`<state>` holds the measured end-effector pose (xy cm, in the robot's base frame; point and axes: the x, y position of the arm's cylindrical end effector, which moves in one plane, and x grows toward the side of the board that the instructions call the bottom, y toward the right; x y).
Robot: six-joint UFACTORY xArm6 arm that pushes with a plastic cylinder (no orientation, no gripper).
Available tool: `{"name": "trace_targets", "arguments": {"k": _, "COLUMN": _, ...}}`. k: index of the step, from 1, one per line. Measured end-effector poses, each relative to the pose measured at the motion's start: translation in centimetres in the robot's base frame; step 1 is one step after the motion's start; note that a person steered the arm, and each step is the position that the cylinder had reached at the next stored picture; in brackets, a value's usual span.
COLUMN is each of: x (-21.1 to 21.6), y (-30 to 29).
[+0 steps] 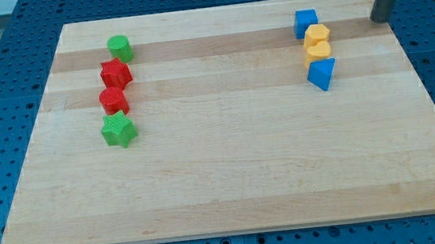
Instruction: Move your arm to the top center
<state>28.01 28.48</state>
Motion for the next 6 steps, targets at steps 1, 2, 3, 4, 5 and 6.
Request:
{"name": "trace_targets", "arguments": {"k": 1, "x": 0.1, "y": -0.3}}
{"name": "trace_targets", "arguments": {"k": 2, "x": 0.3, "y": -0.3}}
{"name": "trace_targets", "arguments": {"k": 3, "x": 0.8, "y": -0.3}}
{"name": "trace_targets", "arguments": {"k": 4, "x": 0.8, "y": -0.3}}
{"name": "trace_targets", "arguments": {"k": 5, "x": 5.2, "y": -0.2}}
{"name": "trace_targets", "arguments": {"k": 6, "x": 11.6, "y": -0.2}}
